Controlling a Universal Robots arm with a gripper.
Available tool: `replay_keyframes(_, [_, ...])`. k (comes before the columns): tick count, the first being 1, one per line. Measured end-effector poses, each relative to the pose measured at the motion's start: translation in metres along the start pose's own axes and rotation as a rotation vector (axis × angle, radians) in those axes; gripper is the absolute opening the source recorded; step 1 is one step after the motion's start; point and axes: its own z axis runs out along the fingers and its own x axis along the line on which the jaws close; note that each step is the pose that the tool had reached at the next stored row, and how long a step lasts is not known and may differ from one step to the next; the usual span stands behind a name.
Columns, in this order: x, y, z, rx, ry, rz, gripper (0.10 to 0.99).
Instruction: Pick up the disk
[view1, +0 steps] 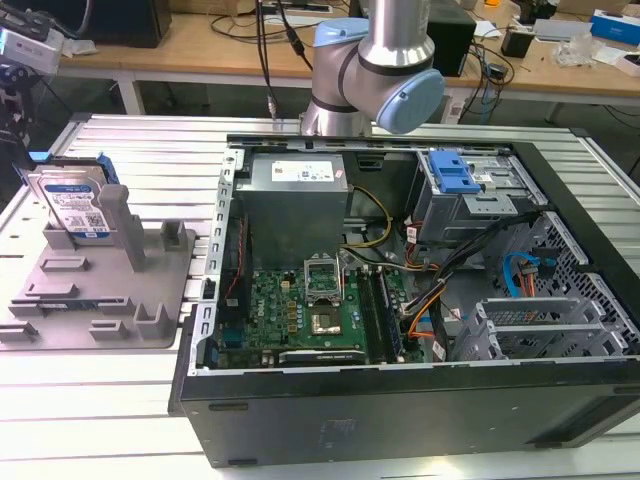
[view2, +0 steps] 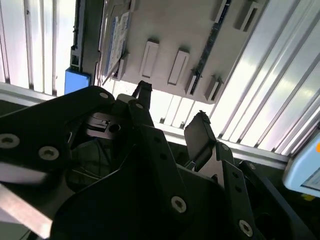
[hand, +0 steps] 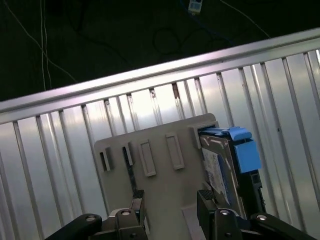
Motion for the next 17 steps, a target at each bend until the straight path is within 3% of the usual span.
replay_keyframes(5, [-0.0002, -0.0006, 0.0, 0.001, 0.0029, -0.084, 0.541])
replay_keyframes(17, [-0.0002, -0.0007, 0.0, 0.002, 0.0031, -0.089, 0.541])
